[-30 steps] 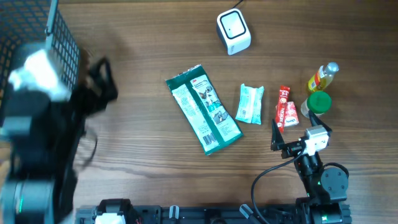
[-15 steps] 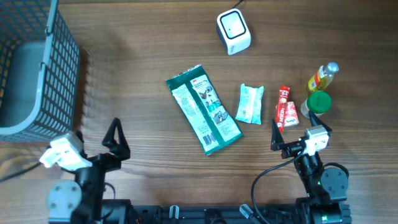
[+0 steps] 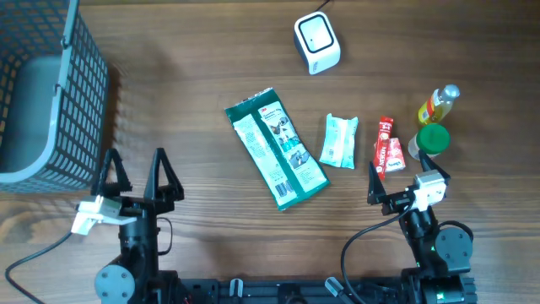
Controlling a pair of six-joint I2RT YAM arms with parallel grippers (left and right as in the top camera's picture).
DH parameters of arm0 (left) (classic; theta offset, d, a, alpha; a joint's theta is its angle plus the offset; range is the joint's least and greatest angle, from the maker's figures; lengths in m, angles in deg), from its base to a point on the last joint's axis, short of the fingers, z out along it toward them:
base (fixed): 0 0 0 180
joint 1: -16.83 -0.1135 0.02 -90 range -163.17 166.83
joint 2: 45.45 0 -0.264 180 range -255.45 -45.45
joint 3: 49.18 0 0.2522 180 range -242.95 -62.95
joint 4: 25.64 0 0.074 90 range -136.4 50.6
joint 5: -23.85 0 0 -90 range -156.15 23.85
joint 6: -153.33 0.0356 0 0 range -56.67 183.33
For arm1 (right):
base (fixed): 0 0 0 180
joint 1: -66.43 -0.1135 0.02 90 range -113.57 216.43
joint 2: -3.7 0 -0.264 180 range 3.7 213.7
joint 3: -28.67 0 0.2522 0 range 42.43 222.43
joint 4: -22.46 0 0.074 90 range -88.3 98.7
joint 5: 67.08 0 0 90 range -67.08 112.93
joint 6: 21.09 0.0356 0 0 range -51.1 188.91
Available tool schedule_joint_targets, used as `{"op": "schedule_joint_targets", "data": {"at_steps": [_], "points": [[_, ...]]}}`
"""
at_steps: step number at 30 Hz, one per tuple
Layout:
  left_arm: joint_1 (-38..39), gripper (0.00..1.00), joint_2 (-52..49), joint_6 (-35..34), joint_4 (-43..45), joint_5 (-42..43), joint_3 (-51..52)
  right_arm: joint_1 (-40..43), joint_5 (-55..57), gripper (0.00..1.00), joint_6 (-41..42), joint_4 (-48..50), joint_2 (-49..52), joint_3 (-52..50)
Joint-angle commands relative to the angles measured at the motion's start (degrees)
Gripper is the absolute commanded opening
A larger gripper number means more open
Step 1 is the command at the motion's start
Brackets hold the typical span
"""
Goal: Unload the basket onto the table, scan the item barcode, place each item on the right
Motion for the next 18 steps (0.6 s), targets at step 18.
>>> {"op": "schedule_joint_targets", "data": {"at_steps": [18], "points": [[-2.1, 1.00, 0.5, 25.7, -21.0, 9.0, 5.9, 0.3, 0.3, 1.00, 0.5, 0.2, -0.5, -0.1]]}}
